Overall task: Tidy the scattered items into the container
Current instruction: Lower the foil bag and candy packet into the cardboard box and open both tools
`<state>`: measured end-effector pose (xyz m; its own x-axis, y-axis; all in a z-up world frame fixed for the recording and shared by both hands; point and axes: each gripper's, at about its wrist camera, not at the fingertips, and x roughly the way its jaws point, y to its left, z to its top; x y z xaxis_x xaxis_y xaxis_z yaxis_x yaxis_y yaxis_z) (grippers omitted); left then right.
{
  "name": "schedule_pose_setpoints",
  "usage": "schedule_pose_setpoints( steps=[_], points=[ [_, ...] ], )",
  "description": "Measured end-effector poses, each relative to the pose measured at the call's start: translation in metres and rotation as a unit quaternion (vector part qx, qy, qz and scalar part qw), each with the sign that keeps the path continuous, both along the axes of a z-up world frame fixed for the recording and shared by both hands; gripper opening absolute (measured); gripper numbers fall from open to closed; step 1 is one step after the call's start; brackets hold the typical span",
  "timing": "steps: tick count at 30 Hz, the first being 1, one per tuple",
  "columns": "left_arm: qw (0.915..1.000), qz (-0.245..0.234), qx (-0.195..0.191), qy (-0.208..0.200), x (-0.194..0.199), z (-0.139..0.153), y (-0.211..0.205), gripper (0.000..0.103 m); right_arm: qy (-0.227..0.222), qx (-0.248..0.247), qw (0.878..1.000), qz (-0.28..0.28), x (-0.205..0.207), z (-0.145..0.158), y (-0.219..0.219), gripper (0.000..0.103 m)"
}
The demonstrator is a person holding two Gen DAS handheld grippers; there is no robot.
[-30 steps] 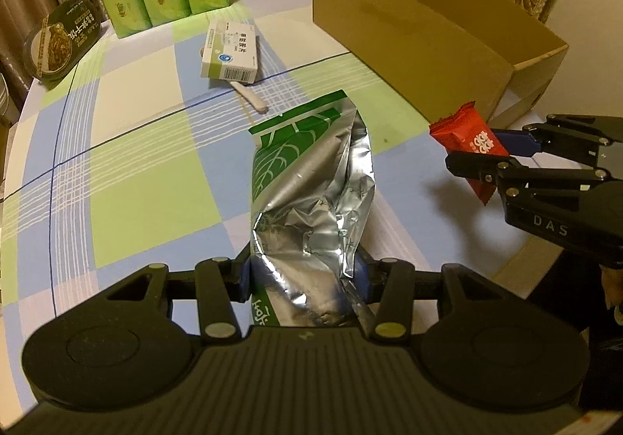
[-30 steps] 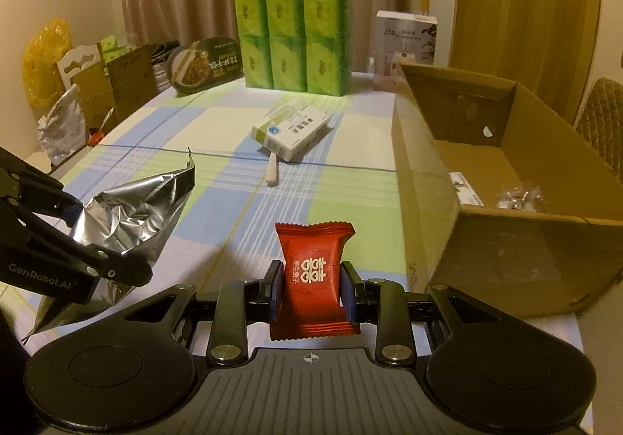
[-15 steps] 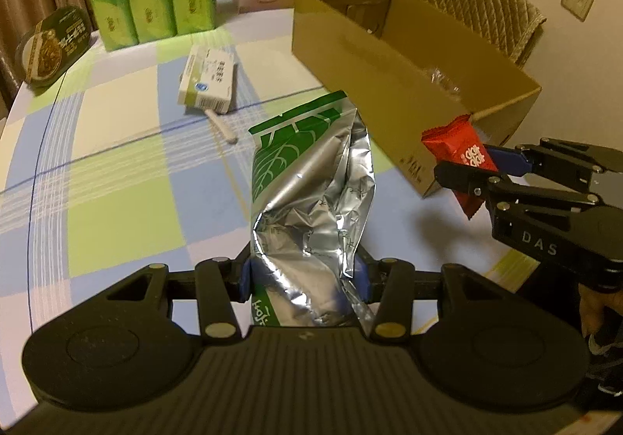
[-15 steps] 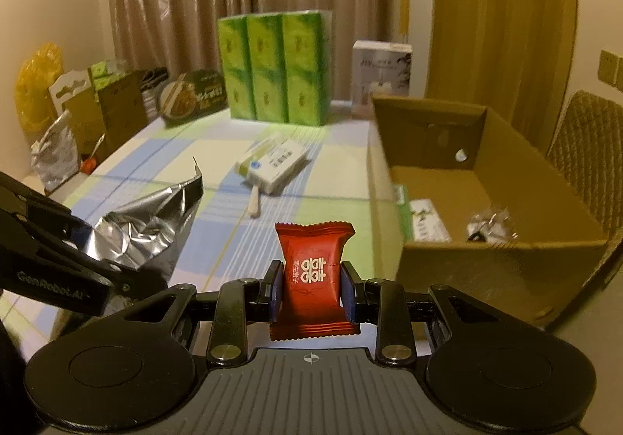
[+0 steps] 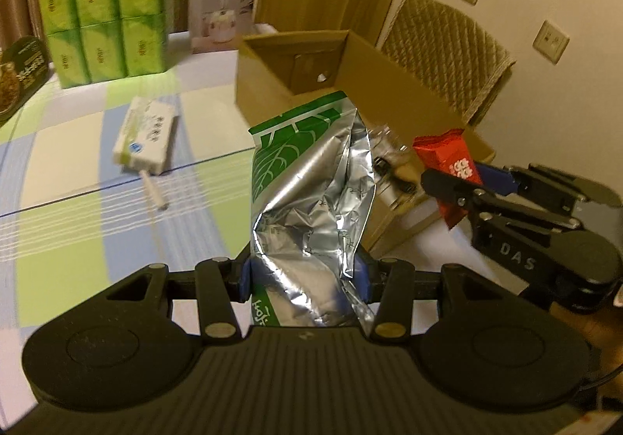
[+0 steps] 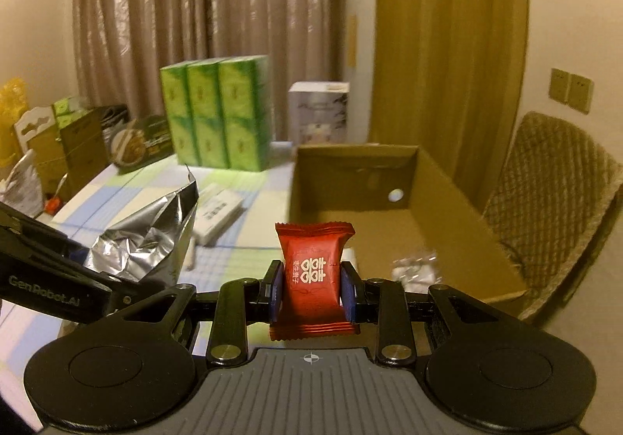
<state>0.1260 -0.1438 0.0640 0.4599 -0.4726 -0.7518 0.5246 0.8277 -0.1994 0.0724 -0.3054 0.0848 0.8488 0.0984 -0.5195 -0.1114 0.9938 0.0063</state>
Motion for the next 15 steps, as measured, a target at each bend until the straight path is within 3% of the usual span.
schedule_pose_setpoints(
  steps=[15],
  points=[
    [0.9982, -0.007, -0.056, 0.020, 0.032, 0.022, -0.076, 0.043, -0.001, 0.002, 0.999, -0.033, 0.034, 0.009, -0.072, 0.027]
  ],
)
